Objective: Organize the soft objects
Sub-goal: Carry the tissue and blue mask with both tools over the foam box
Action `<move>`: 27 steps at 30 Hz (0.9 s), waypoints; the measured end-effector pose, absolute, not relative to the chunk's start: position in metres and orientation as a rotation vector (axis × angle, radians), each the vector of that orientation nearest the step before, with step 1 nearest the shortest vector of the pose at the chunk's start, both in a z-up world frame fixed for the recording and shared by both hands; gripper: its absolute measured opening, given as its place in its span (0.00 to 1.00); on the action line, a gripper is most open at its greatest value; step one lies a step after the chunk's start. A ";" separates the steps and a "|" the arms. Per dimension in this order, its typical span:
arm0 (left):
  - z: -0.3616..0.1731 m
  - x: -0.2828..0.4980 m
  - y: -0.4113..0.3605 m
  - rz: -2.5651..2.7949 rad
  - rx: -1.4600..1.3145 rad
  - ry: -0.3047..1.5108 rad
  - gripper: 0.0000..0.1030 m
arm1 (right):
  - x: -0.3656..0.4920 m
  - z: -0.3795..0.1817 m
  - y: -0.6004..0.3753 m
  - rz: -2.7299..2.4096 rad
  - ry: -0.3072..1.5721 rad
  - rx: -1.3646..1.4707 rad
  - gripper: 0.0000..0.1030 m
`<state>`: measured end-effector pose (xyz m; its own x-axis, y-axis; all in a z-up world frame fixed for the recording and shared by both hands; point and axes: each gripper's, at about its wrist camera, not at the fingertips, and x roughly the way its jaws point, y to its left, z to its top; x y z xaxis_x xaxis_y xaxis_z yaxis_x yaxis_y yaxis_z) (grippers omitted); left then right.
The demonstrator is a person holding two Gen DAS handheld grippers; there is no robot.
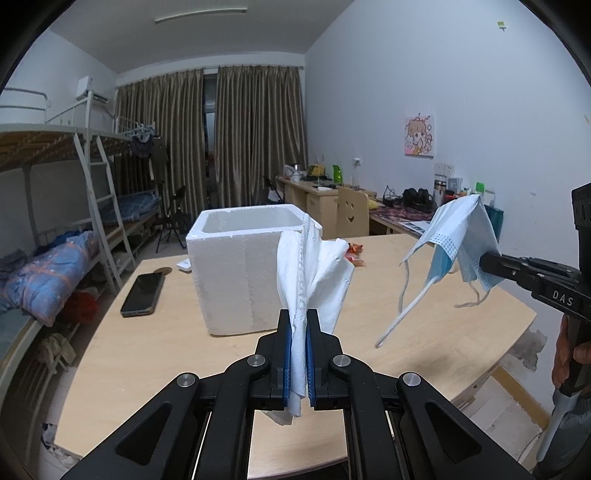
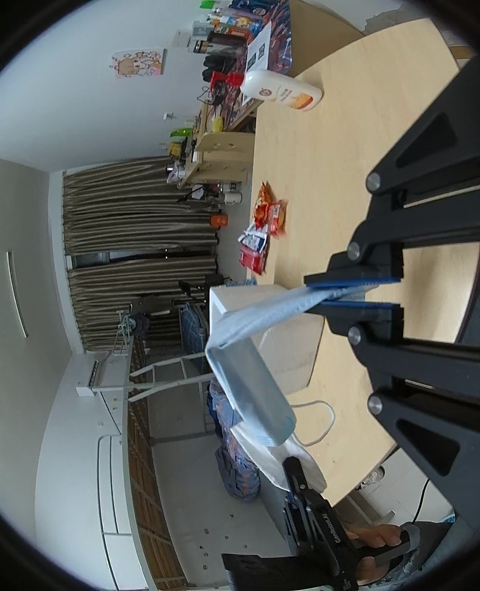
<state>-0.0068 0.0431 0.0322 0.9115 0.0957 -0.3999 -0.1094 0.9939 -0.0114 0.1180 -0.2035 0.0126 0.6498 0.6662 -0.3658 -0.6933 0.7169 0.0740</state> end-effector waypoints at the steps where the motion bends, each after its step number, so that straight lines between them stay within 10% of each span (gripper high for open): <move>1: 0.033 -0.008 0.043 0.107 -0.031 0.409 0.07 | 0.117 0.012 -0.202 0.782 0.385 -0.073 0.09; 27: 0.049 -0.011 0.081 0.214 -0.062 0.379 0.07 | 0.122 0.028 -0.142 0.918 0.359 -0.134 0.09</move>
